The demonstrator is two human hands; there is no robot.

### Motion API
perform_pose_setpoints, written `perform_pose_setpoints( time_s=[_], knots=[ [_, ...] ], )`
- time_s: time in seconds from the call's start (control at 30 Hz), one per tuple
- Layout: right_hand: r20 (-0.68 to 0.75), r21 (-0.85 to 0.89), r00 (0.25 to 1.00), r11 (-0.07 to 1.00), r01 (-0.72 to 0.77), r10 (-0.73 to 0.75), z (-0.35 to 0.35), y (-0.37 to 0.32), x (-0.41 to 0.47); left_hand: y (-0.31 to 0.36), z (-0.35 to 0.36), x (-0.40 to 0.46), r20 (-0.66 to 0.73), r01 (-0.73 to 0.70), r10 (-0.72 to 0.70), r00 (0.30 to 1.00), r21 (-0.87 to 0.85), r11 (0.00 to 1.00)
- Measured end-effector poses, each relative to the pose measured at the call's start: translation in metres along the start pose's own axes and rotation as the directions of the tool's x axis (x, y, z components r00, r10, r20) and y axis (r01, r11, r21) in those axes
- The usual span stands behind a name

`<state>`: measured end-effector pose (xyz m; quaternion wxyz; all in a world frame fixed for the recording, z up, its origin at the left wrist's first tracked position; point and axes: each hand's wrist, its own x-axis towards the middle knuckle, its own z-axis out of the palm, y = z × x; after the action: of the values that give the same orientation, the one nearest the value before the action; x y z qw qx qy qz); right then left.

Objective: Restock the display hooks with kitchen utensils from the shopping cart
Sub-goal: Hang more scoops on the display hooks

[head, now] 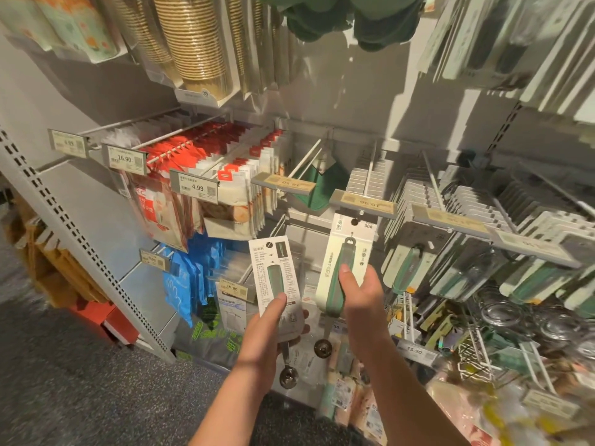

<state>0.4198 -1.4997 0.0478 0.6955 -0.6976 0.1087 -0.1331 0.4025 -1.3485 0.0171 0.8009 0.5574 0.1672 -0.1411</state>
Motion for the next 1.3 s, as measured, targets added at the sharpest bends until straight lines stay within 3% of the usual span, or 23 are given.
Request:
perform_pose_setpoints(
  time_s=[0.13, 0.27, 0.57, 0.77, 0.9, 1.03, 1.17, 1.3],
  knots=[
    [-0.092, 0.013, 0.996, 1.000, 0.004, -0.002, -0.001, -0.003, 0.004, 0.005, 0.003, -0.004, 0.045, -0.016, 0.016, 0.999, -0.002, 1.000],
    [-0.127, 0.080, 0.986, 0.992, -0.097, 0.106, 0.000, -0.007, 0.018, 0.010, 0.005, -0.007, 0.094, -0.028, 0.028, 0.995, -0.007, 1.000],
    [-0.158, -0.084, 0.931, 0.935, -0.344, 0.328, -0.010, -0.015, 0.063, 0.020, 0.003, -0.012, 0.112, -0.079, 0.083, 0.990, -0.033, 0.996],
    [-0.178, -0.122, 0.902, 0.900, -0.418, 0.394, -0.015, -0.003, 0.065, 0.022, 0.003, -0.016, 0.138, -0.126, 0.128, 0.982, -0.026, 0.992],
    [-0.153, -0.225, 0.848, 0.817, -0.530, 0.508, -0.014, 0.026, 0.052, 0.022, 0.003, -0.016, 0.127, -0.088, 0.099, 0.987, -0.090, 0.992],
    [-0.120, -0.187, 0.794, 0.771, -0.608, 0.596, -0.005, 0.046, 0.029, 0.020, 0.005, -0.013, 0.100, -0.033, 0.047, 0.994, -0.134, 0.990],
    [-0.034, -0.184, 0.787, 0.770, -0.611, 0.617, 0.001, 0.046, 0.009, 0.016, 0.006, -0.008, 0.095, 0.072, -0.058, 0.994, -0.160, 0.984],
    [0.072, -0.120, 0.842, 0.842, -0.525, 0.535, 0.004, 0.030, -0.005, 0.004, 0.004, 0.001, 0.058, 0.109, -0.102, 0.993, -0.120, 0.987]
  ],
)
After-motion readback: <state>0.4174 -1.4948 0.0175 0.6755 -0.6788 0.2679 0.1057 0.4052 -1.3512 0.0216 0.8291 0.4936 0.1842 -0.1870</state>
